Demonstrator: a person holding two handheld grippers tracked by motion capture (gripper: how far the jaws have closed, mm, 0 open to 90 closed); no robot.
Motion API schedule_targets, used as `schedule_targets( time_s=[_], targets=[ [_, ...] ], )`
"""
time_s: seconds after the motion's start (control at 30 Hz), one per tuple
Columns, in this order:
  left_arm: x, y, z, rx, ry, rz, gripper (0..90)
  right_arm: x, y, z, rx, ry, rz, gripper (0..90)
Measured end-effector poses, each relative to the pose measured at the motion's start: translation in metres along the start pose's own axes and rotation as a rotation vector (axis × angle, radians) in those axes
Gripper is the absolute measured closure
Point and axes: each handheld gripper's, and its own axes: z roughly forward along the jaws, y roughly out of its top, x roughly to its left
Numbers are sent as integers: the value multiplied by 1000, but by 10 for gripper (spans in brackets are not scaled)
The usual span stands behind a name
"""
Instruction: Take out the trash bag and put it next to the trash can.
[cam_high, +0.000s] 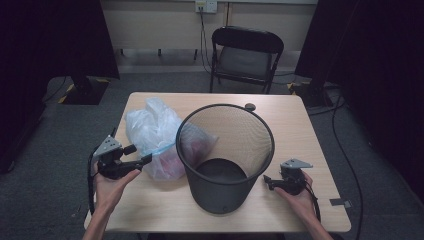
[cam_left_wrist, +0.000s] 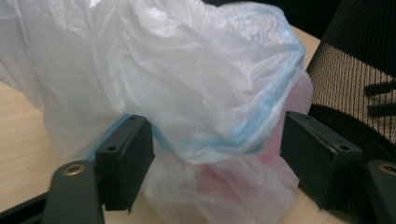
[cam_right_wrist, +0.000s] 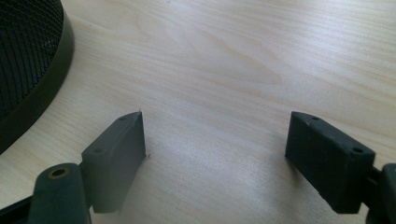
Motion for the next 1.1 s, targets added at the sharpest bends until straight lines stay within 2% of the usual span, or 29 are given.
schedule_targets(
  time_s=[0.07, 0.1, 0.13, 0.23, 0.37, 0.47, 0.63, 0.7, 0.77, 0.83, 0.9, 1.03, 1.07, 1.1],
  targets=[
    [-3, -8, -8, -22, 21, 8, 262, 0, 0, 0, 0, 0, 0, 189],
    [-4, -11, -12, -8, 27, 13, 264, 0, 0, 0, 0, 0, 0, 190],
    [-6, -15, -16, -14, 27, 16, 264, 0, 0, 0, 0, 0, 0, 190],
    [-11, -27, -22, 7, 1, 10, 269, 0, 0, 0, 0, -1, 0, 190],
    [-17, -43, -16, 60, -18, 33, 276, 0, 0, 0, 0, 0, 0, 190],
    [-19, -52, -6, 80, -43, 13, 245, 0, 0, 0, 0, 0, 0, 189],
    [-23, -69, 8, 163, -4, 10, 186, 0, 0, 0, 0, 0, 0, 189],
    [-21, -75, 12, 174, 11, -8, 188, 0, 0, 0, 0, 0, 0, 189],
    [-18, -79, 17, 177, 47, -12, 199, 0, 0, 0, 0, 0, 0, 189],
    [-14, -83, 21, 207, 88, -39, 199, 0, 0, 0, 0, 0, 0, 189],
    [-13, -86, 26, 253, 105, -20, 198, 0, 0, 0, 0, -1, 0, 190],
    [-14, -89, 36, 315, 132, 55, 188, 0, 0, 0, 0, 0, 0, 189],
    [-14, -90, 38, 317, 143, 82, 157, 0, 0, 0, 0, 0, 0, 189],
    [-14, -90, 39, 309, 149, 85, 143, 0, 0, 0, 0, 0, 0, 190]
  ],
)
